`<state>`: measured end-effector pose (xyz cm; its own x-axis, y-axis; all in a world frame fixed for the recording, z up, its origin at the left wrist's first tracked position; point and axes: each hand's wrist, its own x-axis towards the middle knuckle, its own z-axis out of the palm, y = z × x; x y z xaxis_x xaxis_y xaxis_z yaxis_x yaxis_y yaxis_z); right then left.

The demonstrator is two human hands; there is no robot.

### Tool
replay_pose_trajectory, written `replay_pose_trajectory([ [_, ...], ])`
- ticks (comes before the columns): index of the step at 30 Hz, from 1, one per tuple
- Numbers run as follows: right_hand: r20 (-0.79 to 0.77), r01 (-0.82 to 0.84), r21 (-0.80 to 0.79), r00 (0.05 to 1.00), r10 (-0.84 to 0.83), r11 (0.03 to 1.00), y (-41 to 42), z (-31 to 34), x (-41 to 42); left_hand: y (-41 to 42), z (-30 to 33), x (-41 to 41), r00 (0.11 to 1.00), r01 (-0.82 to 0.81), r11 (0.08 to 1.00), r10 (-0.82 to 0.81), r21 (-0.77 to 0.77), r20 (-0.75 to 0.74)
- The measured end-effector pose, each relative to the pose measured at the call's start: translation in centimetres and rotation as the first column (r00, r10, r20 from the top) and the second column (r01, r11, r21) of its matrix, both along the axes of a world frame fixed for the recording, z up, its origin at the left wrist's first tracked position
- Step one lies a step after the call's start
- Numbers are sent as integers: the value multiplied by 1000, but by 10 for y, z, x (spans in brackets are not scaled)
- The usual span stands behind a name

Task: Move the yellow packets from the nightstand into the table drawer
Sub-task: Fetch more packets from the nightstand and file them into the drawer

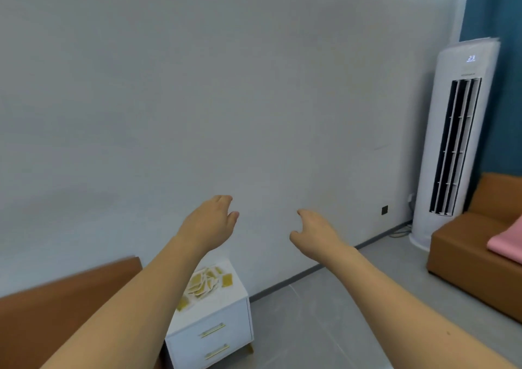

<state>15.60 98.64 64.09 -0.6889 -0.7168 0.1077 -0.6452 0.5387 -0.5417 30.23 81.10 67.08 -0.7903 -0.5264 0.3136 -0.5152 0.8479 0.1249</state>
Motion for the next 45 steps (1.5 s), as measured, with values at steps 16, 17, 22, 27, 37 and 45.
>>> replay_pose_trajectory([
  [16,187,2,64,982,-14,998,-385,-94,-117,-392,-85,-120,990,-77,964,44,255,133],
  [17,220,-11,83,975,-8,996,-409,-107,-124,-416,-95,-126,983,-99,960,54,260,174],
  [22,363,-74,188,932,0,979,-528,-179,-138,-545,-157,-137,915,-274,894,128,355,383],
  [27,404,-114,312,914,-23,943,-648,-262,-148,-667,-262,-148,869,-368,811,126,454,479],
  [37,436,-47,547,869,-236,836,-832,-508,-157,-818,-574,-140,679,-532,701,17,475,734],
  [45,342,151,666,809,-478,730,-892,-655,-147,-820,-713,-120,529,-436,893,158,108,834],
])
